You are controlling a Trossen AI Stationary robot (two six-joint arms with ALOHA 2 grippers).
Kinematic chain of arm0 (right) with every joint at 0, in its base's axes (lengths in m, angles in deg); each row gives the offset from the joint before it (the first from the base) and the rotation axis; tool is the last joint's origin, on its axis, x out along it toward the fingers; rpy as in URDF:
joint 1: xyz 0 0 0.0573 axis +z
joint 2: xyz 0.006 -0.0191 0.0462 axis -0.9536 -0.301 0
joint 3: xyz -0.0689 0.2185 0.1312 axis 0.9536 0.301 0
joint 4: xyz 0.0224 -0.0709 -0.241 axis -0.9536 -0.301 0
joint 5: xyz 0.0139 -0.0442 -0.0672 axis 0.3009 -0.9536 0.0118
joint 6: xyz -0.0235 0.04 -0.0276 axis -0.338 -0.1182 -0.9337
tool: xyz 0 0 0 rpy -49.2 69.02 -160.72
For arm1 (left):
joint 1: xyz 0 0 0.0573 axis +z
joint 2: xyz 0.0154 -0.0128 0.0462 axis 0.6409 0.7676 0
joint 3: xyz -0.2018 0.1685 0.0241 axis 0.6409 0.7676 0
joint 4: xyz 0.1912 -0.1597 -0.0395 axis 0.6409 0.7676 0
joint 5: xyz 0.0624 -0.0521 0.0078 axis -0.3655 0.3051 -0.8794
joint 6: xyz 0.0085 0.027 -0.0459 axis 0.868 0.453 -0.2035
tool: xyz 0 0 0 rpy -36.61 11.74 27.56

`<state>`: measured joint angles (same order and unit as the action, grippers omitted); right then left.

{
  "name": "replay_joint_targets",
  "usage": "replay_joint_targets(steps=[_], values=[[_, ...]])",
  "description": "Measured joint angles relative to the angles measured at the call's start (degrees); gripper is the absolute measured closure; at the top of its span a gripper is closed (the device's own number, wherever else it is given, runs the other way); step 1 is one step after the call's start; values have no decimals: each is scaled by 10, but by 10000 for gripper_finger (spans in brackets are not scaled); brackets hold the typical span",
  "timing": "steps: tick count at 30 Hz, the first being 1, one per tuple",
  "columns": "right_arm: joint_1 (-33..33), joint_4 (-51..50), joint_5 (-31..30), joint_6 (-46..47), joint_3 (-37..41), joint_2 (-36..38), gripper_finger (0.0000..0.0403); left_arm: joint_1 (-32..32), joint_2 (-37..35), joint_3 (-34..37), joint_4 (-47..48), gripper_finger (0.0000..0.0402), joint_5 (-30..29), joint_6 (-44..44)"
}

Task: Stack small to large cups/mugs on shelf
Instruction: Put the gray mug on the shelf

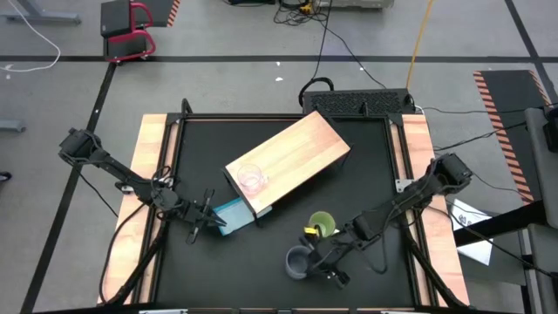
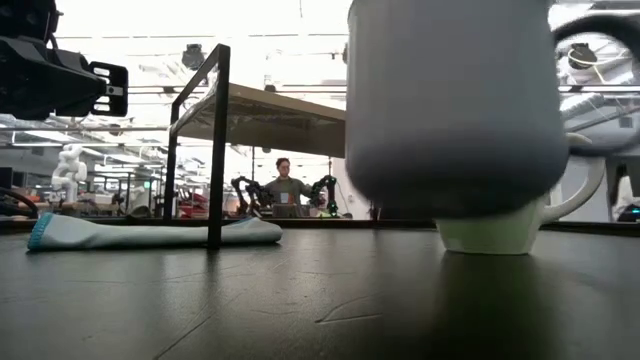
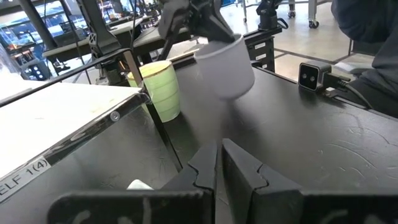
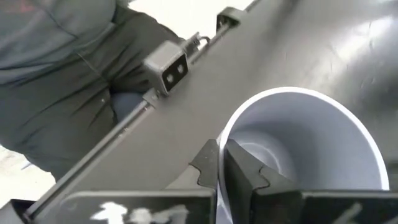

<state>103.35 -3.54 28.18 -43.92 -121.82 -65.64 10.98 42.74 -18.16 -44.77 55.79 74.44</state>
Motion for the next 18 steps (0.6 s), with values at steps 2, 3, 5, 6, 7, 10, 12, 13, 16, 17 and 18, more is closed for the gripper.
replay_joint_targets(steps=[2,3,5,6,7,10,12,13,16,17,18], values=[[3,-4,-6,-3,0,14,401,0,0,0,0,376,0,0],[5,-8,-15,-3,0,22,401,0,0,0,0,376,0,0],[7,-20,-27,-5,0,39,401,0,0,0,0,376,0,0],[7,-33,-31,-6,0,49,401,0,0,0,0,376,0,0],[7,-43,-31,-6,0,58,401,0,0,0,0,376,0,0],[8,-62,-45,-3,0,83,402,0,0,0,1,376,0,0],[8,-75,-56,-2,2,103,402,0,0,0,2,376,0,0],[8,-75,-57,-2,6,112,402,0,0,0,4,376,0,0],[8,-87,-57,-3,25,144,402,0,0,0,5,376,0,0],[10,-86,-57,-3,33,154,402,0,0,0,6,376,0,0],[12,-84,-58,-2,42,167,402,0,0,0,6,376,0,0]])
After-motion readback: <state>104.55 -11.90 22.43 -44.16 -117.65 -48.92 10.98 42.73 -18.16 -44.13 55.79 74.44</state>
